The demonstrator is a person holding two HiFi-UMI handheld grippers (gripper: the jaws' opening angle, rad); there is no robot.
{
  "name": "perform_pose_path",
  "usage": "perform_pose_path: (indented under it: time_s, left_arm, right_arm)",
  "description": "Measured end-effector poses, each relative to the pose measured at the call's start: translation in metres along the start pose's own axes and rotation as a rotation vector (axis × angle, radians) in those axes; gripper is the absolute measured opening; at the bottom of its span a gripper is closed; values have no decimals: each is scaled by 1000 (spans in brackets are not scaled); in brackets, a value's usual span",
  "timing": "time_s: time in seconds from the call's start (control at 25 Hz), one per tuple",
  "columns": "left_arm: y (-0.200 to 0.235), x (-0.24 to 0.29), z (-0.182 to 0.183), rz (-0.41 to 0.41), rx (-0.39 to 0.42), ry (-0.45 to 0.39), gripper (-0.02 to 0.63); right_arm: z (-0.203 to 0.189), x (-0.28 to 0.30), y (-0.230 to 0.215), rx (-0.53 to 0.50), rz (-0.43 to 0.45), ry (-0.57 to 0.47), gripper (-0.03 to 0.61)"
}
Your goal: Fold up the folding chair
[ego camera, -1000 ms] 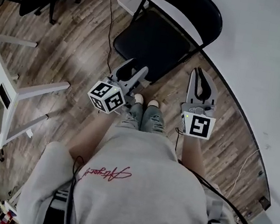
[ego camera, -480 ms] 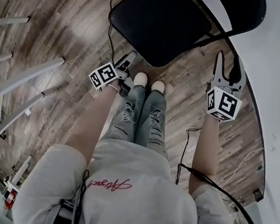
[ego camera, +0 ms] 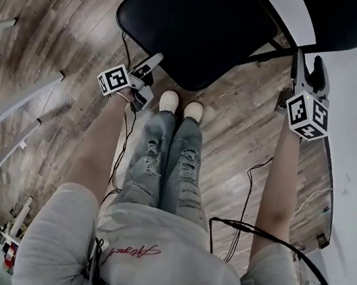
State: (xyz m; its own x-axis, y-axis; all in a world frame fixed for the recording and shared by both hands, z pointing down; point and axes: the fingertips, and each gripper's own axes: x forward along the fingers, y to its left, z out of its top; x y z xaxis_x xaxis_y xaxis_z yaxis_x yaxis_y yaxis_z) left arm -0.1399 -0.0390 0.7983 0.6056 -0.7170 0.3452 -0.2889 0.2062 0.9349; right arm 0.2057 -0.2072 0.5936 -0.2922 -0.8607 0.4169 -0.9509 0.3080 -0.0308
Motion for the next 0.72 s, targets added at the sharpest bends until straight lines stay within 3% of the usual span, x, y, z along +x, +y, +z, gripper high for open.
perform_pose_path:
  time_s: [0.12,0.32,0.4,0.44,0.52,0.72]
  left_arm:
    - [-1,15,6,-9,8,23,380]
    - [4,36,7,-1,35,45,379]
    - [3,41,5,-56,16,51,379]
    - [1,43,4,-94,1,52,379]
    - [-5,47,5,-163,-18,47,377]
    - [-14,52,7,-215,-63,12,299]
  right_arm:
    - [-2,19,3,0,2,10,235]
    - [9,33,-3,-130,-64,-6,233]
    - [12,35,-7,-99,-63,-21,217]
    - [13,35,-9,-57,-59,-31,171]
    - [13,35,-11,24,-55,-49,143]
    - [14,33,-12,63,-92,-56,135]
